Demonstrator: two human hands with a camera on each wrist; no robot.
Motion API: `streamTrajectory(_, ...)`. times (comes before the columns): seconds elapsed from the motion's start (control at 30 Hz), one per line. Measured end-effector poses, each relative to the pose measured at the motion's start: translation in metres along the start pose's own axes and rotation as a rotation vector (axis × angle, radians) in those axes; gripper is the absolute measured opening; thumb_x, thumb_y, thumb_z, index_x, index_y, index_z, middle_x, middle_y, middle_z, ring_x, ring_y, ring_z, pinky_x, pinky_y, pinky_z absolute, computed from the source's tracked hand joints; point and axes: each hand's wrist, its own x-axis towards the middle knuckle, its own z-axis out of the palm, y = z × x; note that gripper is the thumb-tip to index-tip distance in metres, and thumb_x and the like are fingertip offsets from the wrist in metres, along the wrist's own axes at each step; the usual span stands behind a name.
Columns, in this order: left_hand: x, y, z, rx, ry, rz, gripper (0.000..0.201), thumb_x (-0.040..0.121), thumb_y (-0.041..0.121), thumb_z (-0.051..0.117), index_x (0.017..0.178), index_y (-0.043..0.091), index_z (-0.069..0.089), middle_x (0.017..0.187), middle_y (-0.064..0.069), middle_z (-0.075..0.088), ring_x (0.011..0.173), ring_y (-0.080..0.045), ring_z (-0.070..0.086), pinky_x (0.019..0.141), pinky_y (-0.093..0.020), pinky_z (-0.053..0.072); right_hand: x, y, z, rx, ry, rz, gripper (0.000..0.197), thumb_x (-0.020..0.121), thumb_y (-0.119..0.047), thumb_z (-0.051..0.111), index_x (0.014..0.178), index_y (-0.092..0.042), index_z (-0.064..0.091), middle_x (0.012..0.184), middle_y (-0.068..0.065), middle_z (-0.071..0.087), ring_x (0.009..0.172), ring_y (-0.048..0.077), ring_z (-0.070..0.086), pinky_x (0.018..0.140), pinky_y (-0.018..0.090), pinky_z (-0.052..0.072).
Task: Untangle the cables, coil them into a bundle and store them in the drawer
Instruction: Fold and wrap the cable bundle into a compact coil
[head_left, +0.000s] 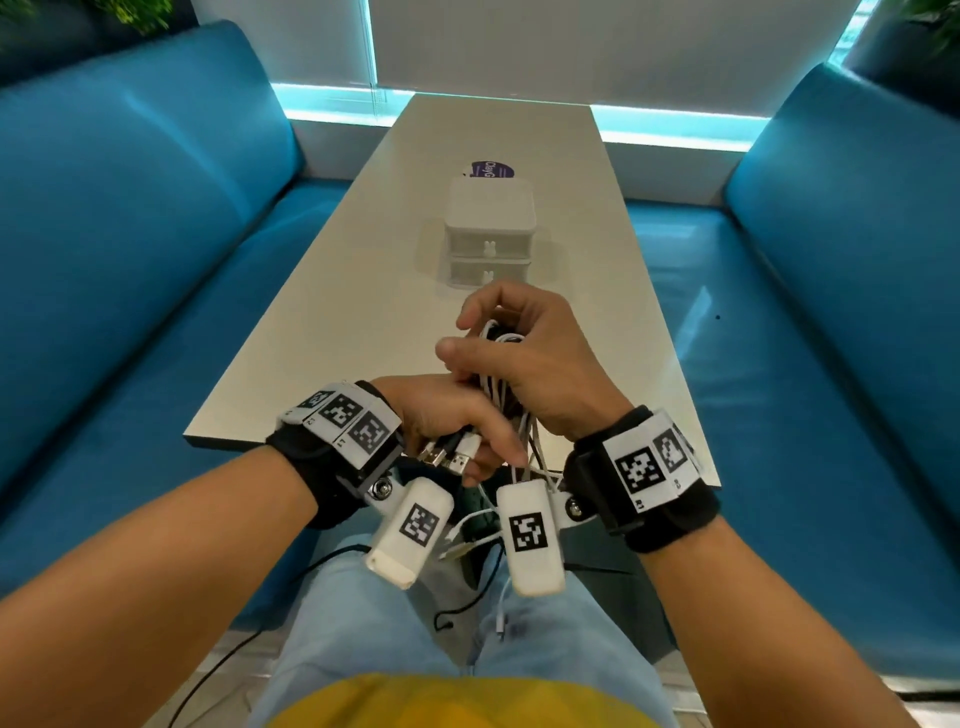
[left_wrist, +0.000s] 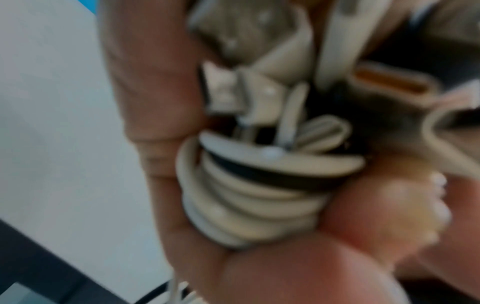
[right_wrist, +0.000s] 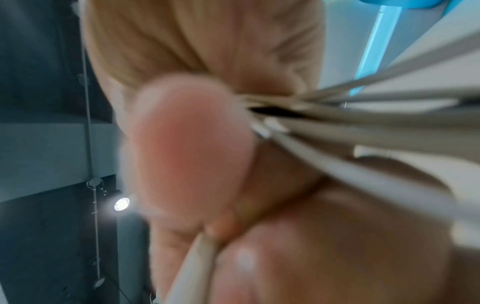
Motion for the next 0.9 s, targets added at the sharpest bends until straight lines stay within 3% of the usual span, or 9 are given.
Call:
streamTrajectory(0.1,0.003,-0.003,-0.003,-0.055,-0.062,0.077,0.027,0.059,0.022,0.087,0.053,0.009,0.064,0.049,-0.003,0.056,0.046,-0.014,0.054,0.053,-0.024,0.048,0.0,0.002,0.006,0.053,0.093,-0.017,0.022,0.079,-0.009,0.076,0.079,-0.004,0.054,0.061,0.011,0.056,0.05,0.025,0.06,0.058,0.047,0.056)
streamTrajectory(0.17,0.006,-0.007,-0.003,-0.097,-0.064,0.105,0.038,0.049,0.036,0.092,0.058,0.008,0.068,0.054,-0.006,0.062,0.05,-0.015,0.06,0.055,-0.024,0.05,0.002,0.003,0.006,0.082,0.151,-0.008,0.027,0.082,-0.011,0.074,0.076,-0.001,0.05,0.055,0.01,0.051,0.044,0.023,0.054,0.05,0.041,0.053)
streamTrajectory(0.23,0.009,-0.008,0.0,-0.149,-0.027,0.107,0.039,0.051,0.035,0.091,0.061,0.006,0.068,0.057,-0.008,0.064,0.05,-0.016,0.062,0.052,-0.024,0.051,0.004,0.007,0.003,0.132,0.198,0.013,0.029,0.084,-0.009,0.072,0.074,-0.004,0.045,0.049,0.01,0.046,0.038,0.022,0.05,0.048,0.036,0.05)
streamTrajectory(0.33,0.007,-0.005,0.007,-0.1,0.096,0.097,0.024,0.066,0.027,0.08,0.068,0.006,0.069,0.062,-0.011,0.065,0.054,-0.019,0.062,0.051,-0.025,0.052,0.006,0.016,0.002,0.163,0.248,0.023,0.031,0.086,-0.004,0.068,0.071,-0.011,0.041,0.044,0.006,0.043,0.034,0.02,0.047,0.047,0.035,0.048)
streamTrajectory(0.47,-0.012,-0.009,-0.006,0.2,0.35,0.026,0.055,0.059,0.053,0.082,0.085,0.006,0.071,0.08,-0.007,0.073,0.078,-0.018,0.069,0.073,-0.032,0.057,0.005,0.021,-0.013,0.093,0.345,0.043,0.034,0.086,-0.001,0.065,0.067,-0.015,0.041,0.048,0.002,0.041,0.036,0.019,0.045,0.046,0.032,0.046)
streamTrajectory(0.6,-0.041,-0.004,-0.04,0.017,0.406,0.17,0.07,0.059,0.054,0.083,0.11,0.008,0.067,0.098,-0.015,0.073,0.099,-0.027,0.069,0.078,-0.027,0.057,0.004,0.023,-0.04,0.14,0.427,0.119,0.033,0.085,0.002,0.062,0.067,-0.015,0.041,0.048,0.004,0.04,0.034,0.017,0.041,0.049,0.031,0.047)
streamTrajectory(0.73,-0.015,0.013,-0.019,0.119,0.279,0.314,0.059,0.068,0.032,0.074,0.118,0.006,0.058,0.104,-0.006,0.068,0.103,-0.017,0.062,0.093,-0.028,0.048,0.005,0.024,-0.021,0.056,0.346,0.055,0.034,0.081,0.008,0.06,0.064,-0.015,0.04,0.05,0.003,0.04,0.039,0.019,0.044,0.046,0.03,0.042)
streamTrajectory(0.8,0.004,0.017,0.001,0.156,0.21,0.313,0.043,0.071,0.015,0.074,0.108,-0.001,0.059,0.093,-0.008,0.065,0.09,-0.015,0.062,0.083,-0.027,0.05,0.008,0.023,-0.014,0.021,0.348,-0.003,0.035,0.079,0.006,0.06,0.062,-0.017,0.041,0.05,0.002,0.039,0.046,0.024,0.045,0.048,0.035,0.042)
streamTrajectory(0.9,0.02,0.013,0.015,-0.079,0.135,0.29,0.023,0.073,-0.011,0.066,0.089,0.005,0.069,0.078,-0.003,0.073,0.073,-0.012,0.07,0.07,-0.023,0.054,0.01,0.02,-0.017,0.054,0.337,-0.042,0.031,0.082,0.002,0.061,0.065,-0.016,0.043,0.056,0.009,0.039,0.047,0.026,0.046,0.05,0.039,0.045)
